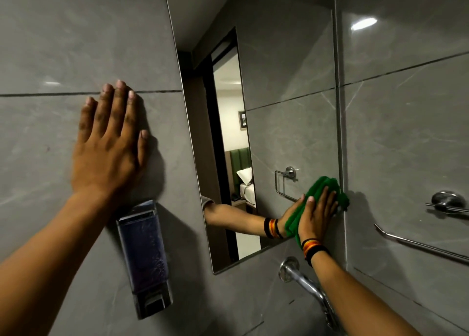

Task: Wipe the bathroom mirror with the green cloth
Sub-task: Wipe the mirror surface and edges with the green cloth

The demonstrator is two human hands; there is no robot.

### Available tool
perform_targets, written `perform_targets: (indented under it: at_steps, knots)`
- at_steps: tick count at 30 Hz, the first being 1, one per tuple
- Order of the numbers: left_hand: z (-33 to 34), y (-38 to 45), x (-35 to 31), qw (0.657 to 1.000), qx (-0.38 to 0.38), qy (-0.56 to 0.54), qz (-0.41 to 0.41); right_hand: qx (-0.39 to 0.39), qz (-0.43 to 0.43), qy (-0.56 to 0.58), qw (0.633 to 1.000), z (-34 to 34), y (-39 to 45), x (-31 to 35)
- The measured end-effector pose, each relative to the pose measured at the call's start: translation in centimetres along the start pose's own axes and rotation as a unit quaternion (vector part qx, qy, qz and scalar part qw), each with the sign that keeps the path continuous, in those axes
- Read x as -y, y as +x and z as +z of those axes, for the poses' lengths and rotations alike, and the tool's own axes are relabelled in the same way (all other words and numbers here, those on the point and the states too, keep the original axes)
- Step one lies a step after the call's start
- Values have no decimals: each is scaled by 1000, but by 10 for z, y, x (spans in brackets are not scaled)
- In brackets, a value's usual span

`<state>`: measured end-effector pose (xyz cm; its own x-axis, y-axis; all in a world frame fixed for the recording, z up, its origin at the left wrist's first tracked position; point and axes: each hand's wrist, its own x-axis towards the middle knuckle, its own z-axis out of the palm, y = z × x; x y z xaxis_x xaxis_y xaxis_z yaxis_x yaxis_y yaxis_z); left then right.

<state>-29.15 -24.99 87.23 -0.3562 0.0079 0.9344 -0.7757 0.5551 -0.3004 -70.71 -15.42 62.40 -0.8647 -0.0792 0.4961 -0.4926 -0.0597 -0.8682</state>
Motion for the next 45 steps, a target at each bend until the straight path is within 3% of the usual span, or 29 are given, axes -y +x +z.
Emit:
perform_targets:
  at_steps: [7, 14, 21, 25, 27, 36, 45]
  knots:
    - [-3, 1, -1, 1000, 11, 4, -6, 51, -213, -58, 974, 25, -111, 47]
    - [-5, 0, -1, 1000, 0, 5, -2, 116, -345, -56, 930, 45, -203, 96]
    - [-9, 2, -2, 1000, 1, 30, 3, 117, -300, 63, 945, 44, -208, 148]
    - [-19, 4, 5, 999, 41, 35, 4, 93, -275, 168, 942, 39, -179, 218]
    - [-34, 2, 9, 998, 33, 44, -17, 65, -303, 199, 930, 37, -163, 265]
    - [-119, -3, 27, 991, -3, 99, -92, -21, -453, 132, 881, 25, -134, 426]
    - [-183, -28, 65, 988, 16, 112, -107, -27, -477, 95, 874, 12, -189, 465]
